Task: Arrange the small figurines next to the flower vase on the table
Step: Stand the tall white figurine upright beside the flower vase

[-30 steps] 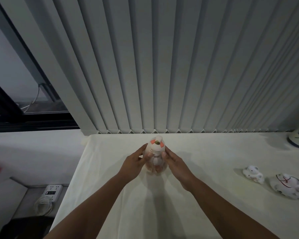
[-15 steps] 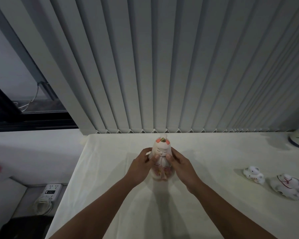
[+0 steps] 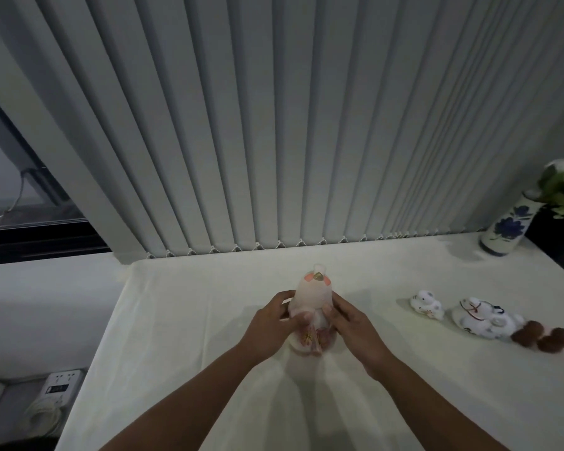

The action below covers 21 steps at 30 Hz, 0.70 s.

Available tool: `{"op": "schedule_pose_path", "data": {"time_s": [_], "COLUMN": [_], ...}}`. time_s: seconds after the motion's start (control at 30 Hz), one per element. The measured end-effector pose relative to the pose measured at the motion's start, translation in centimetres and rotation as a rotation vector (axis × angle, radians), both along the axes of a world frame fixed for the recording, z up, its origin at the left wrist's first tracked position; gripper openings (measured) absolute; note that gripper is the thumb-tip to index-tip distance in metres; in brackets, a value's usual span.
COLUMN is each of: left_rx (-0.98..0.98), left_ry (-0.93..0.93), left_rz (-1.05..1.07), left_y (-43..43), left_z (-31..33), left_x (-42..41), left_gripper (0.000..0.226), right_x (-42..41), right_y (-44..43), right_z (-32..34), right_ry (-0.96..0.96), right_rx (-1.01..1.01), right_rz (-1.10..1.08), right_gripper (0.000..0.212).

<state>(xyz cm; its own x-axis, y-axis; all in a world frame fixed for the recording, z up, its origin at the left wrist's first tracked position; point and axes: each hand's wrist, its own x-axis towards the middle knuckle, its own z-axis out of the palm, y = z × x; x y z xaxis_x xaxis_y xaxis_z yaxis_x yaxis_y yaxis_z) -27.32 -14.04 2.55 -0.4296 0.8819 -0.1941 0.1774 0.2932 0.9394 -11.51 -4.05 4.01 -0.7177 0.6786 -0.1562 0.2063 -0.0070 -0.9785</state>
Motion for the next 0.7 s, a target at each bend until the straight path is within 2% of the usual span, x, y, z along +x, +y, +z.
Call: {"op": "schedule_pose_path", "data": {"time_s": [0.13, 0.23, 0.53, 0.7], "left_rx": [-0.003, 0.002, 0.035, 0.058], "left_ry": [-0.012, -0.096, -0.062, -0.087], "left_rz": [-0.055, -0.078, -0.039, -0.022], "left_y": [0.2, 0.1, 2.6, 6.1], "left_z": [-0.5, -1.2, 0.1, 0.4], "left_x": [0.3, 0.4, 3.0, 5.1], "left_gripper": [0.063, 0.071, 0.054, 0.051], "right_x": [1.2, 1.7, 3.1, 4.9], "right_y": [0.4, 0.7, 3.7, 7.2], "right_z": [-0.1, -0.3, -0.4, 0.2], "right_ry": [-0.013, -0.02, 0.001, 0.011], "right_rx": [-0.013, -0.022, -0.013, -0.003], "right_rz": [0.046, 0.086, 0.083, 0.06], "right_gripper": [0.033, 0.035, 0.034, 0.034]}}
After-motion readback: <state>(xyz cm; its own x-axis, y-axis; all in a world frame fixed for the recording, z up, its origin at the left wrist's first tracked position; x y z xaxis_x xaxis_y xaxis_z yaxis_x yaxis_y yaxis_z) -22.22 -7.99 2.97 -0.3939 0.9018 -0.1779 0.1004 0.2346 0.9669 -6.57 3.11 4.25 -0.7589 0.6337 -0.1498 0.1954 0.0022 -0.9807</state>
